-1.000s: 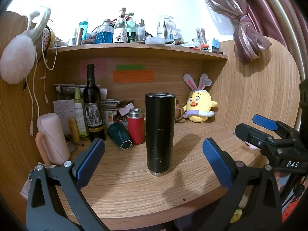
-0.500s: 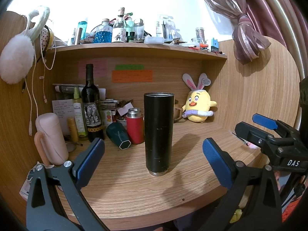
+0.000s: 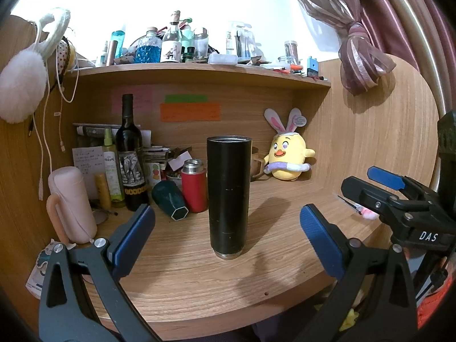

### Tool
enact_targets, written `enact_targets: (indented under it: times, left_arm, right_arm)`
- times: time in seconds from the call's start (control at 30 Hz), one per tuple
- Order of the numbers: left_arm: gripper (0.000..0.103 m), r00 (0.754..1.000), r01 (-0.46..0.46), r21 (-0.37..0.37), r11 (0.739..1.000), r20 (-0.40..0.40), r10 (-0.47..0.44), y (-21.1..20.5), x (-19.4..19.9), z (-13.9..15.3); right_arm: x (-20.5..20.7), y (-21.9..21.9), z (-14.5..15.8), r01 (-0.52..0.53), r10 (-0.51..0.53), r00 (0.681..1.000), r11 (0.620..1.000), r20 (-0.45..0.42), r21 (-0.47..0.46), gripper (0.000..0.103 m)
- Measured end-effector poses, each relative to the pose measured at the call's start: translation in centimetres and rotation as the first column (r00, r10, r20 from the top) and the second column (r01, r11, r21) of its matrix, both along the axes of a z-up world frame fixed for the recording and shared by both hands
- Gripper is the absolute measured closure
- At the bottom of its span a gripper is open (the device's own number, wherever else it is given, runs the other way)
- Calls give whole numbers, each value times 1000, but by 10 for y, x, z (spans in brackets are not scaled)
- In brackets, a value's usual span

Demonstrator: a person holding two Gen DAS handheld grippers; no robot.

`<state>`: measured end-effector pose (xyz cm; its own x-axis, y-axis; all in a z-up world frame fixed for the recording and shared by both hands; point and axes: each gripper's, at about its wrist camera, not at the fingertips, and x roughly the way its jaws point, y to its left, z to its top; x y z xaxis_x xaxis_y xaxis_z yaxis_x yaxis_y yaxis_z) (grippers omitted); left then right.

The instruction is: Flip cup upside down

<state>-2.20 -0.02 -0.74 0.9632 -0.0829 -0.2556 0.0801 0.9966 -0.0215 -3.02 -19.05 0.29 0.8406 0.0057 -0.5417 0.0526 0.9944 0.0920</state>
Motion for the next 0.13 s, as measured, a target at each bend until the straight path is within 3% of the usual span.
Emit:
enact_targets:
  times: [0.13]
  left_arm:
    - [0,1000,2,-19,1000,-13,-2,2,1,-1]
  right_arm:
    - [0,0,0,0,0,1000,1000,-1,1,0]
